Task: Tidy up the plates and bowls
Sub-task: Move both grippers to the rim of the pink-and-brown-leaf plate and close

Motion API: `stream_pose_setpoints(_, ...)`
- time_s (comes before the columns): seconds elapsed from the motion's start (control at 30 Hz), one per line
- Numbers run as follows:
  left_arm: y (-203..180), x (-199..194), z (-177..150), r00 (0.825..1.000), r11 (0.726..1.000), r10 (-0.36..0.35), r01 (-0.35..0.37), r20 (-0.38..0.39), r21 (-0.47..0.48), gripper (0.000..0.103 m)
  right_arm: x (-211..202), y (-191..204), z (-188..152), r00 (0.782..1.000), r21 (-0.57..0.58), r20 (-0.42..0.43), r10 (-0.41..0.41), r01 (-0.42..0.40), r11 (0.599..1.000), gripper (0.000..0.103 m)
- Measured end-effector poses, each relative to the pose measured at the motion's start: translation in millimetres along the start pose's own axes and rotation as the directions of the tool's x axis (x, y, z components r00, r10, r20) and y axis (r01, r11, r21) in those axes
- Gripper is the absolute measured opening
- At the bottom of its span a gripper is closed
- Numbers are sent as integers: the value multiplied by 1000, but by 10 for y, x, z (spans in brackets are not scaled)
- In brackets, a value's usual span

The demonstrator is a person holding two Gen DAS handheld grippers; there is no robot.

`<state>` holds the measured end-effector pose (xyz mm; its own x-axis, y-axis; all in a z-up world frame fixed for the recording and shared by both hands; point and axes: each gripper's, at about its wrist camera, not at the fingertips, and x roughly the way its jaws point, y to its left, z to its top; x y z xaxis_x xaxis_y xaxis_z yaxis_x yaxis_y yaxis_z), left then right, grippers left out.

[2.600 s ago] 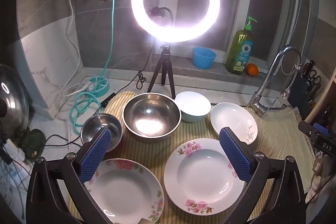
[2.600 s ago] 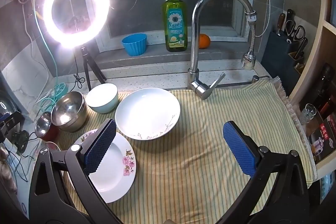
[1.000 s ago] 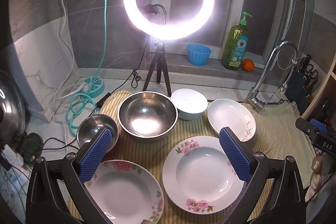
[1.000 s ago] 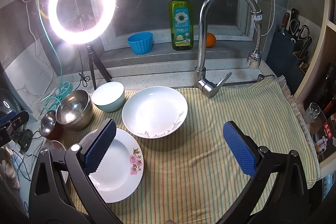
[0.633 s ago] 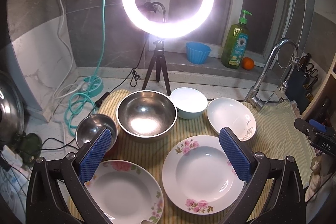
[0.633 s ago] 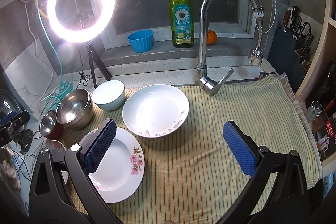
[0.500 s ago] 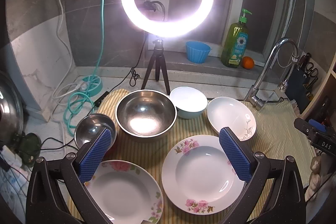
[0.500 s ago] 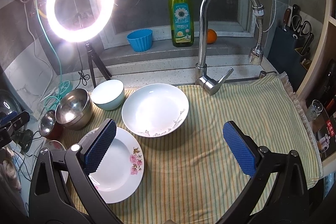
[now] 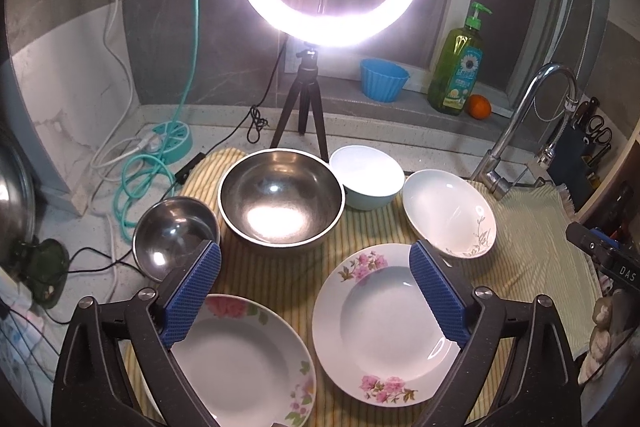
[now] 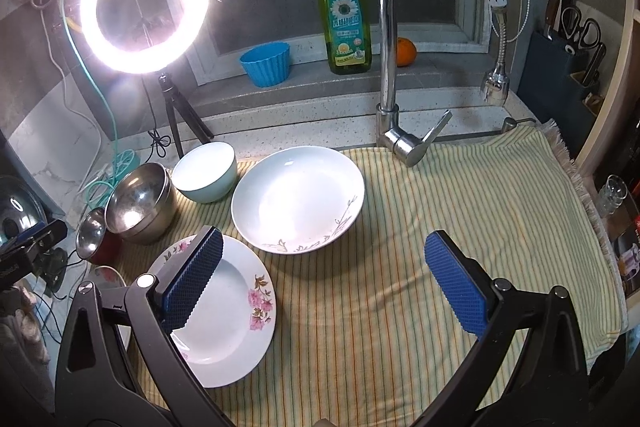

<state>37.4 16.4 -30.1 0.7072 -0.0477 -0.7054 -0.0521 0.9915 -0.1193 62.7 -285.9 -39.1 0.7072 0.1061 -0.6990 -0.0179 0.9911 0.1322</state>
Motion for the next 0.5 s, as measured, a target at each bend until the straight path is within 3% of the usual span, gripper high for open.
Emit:
stream_pose_setpoints(0.13,69,103,-42,999,1000,-10,9,-38,-15,86,66,-29,-27,1000,5,-16,1,-1,1000,102)
stream_pose_setpoints(0.3,137,252,-104,995,998,-42,39,-95,-40,78,172,-64,-84,999,9,-51,16,-16,1000,93)
stream_pose_setpoints(0.5,214,499,-211,976,990,-121,107,-183,-87,50,350,-79,-188,989,24,-132,75,-72,997,75)
